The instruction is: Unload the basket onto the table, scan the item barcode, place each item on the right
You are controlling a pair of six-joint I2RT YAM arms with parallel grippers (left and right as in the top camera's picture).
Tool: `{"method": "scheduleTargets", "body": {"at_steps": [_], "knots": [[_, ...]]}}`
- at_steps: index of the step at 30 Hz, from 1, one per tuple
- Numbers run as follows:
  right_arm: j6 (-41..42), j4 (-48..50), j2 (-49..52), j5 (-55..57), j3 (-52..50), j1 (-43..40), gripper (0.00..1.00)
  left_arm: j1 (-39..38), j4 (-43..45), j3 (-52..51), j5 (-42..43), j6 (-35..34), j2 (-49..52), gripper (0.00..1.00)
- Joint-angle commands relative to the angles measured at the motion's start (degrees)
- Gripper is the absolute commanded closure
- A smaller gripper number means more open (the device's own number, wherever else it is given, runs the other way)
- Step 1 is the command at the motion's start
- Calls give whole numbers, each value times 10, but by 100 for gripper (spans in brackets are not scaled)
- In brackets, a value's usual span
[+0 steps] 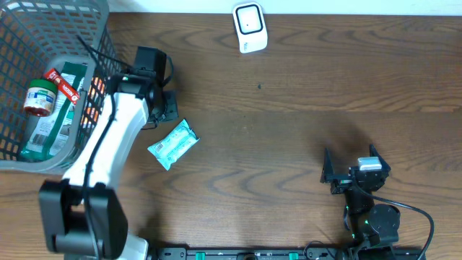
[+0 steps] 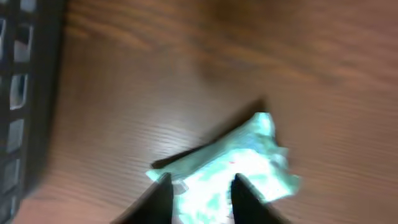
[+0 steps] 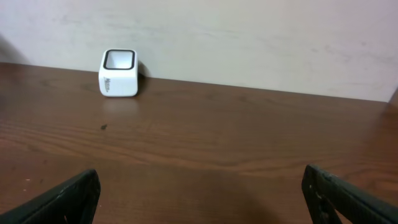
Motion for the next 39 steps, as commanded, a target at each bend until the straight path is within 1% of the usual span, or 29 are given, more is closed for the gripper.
{"method": "scheduleTargets", "body": {"at_steps": [1, 3, 8, 13, 15, 18, 21, 24, 27, 29, 30, 31, 33, 34, 35, 38, 39], "knots": [[-1, -2, -2, 3, 0, 2, 1, 8, -7, -1, -56, 0, 51, 92], [-1, -2, -2, 3, 0, 2, 1, 10, -6, -1, -56, -13, 78, 92], [-1, -2, -2, 3, 0, 2, 1, 11, -8, -1, -53, -18, 136, 92], [-1, -2, -2, 3, 0, 2, 1, 11, -35, -1, -14, -18, 156, 92], [-1, -2, -2, 3, 0, 2, 1, 11, -48, -1, 12, -18, 156, 92], [-1, -2, -2, 3, 0, 2, 1, 11, -64, -1, 76, -7, 156, 92], [-1, -2, -2, 3, 0, 2, 1, 11, -76, -1, 175, 34, 156, 92], [-1, -2, -2, 3, 0, 2, 1, 11, -80, -1, 244, 47, 156, 92], [-1, -2, -2, 3, 0, 2, 1, 11, -76, -1, 235, 47, 156, 91], [-1, -2, -2, 3, 0, 2, 1, 13, -77, 0, 208, 47, 156, 87], [-1, -2, -2, 3, 0, 2, 1, 14, -77, 1, 195, 47, 156, 84], [-1, -2, -2, 3, 0, 2, 1, 16, -77, 1, 183, 47, 155, 83], [-1, -2, -2, 3, 0, 2, 1, 21, -78, 3, 165, 47, 154, 51], [-1, -2, -2, 3, 0, 2, 1, 24, -80, 5, 157, 47, 154, 44], [-1, -2, -2, 3, 0, 2, 1, 30, -84, 9, 154, 47, 153, 39], [-1, -2, -2, 3, 0, 2, 1, 45, -95, 17, 162, 60, 145, 34], [-1, -2, -2, 3, 0, 2, 1, 49, -96, 18, 170, 69, 141, 30]]}}
